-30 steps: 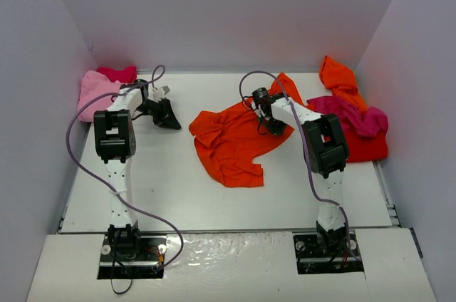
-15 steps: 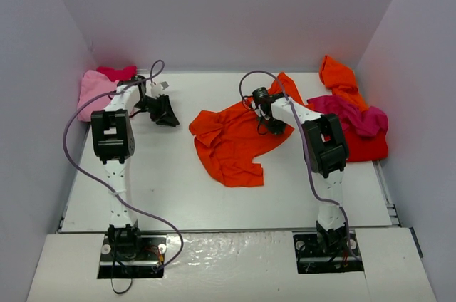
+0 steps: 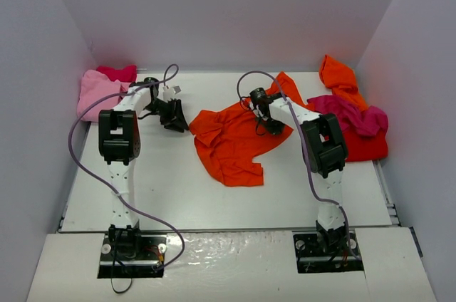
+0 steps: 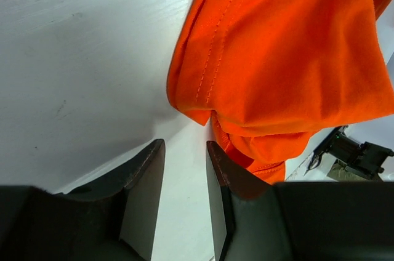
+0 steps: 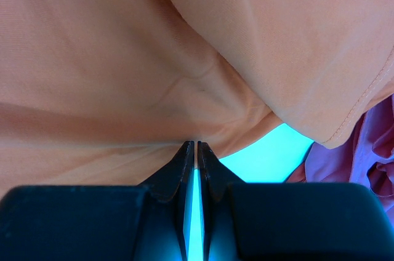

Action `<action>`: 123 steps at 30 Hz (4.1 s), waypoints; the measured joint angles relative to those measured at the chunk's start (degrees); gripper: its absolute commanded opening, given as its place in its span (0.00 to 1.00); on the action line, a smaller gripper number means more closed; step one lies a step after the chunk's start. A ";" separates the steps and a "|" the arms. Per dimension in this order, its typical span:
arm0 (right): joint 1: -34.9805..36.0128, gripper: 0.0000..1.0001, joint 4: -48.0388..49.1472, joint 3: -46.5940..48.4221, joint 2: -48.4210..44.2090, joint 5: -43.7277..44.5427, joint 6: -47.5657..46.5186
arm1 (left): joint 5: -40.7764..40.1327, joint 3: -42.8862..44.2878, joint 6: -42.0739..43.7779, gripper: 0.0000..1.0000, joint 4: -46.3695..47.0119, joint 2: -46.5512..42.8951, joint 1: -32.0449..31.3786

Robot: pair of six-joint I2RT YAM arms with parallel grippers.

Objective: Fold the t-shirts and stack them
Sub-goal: Flatten out the tshirt

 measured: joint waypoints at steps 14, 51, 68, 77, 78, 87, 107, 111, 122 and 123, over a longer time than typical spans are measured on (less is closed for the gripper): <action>0.00 0.04 0.31 -0.86 0.00 0.02 -0.02 | -6.76 0.39 0.85 0.30 -0.10 -0.22 -5.05; 0.31 0.04 0.42 -1.53 0.00 0.07 -0.24 | -22.18 3.71 1.86 0.00 -1.15 -0.19 -8.59; 1.01 0.04 0.68 -1.53 -0.01 -1.43 -0.24 | -30.24 31.85 11.11 0.00 -12.12 4.22 2.05; 2.10 0.04 -0.21 -1.32 -0.42 -6.24 -1.07 | -36.15 39.97 17.09 0.00 -17.00 10.94 3.47; 2.23 0.04 -0.44 -1.17 -0.42 -6.97 -1.24 | -36.13 39.37 17.40 0.00 -17.09 10.67 3.49; 4.25 0.04 -2.10 -0.07 -0.42 -11.73 -1.69 | -37.02 37.66 20.44 0.00 -17.95 4.97 -1.16; 4.48 0.03 -2.35 0.02 -0.39 -12.14 -1.95 | -34.49 -1.59 22.16 0.00 -11.93 -12.27 -23.23; 4.48 0.03 -2.34 0.02 -0.39 -12.13 -1.96 | -37.21 -3.99 21.70 0.10 -9.14 -11.80 -23.70; 4.48 0.03 -2.32 0.00 -0.39 -12.04 -1.95 | -43.32 -8.80 17.28 0.49 -2.27 -13.74 -24.67; 4.48 0.03 -2.32 0.00 -0.39 -12.03 -1.96 | -43.48 -9.23 17.01 0.50 -2.13 -14.30 -24.67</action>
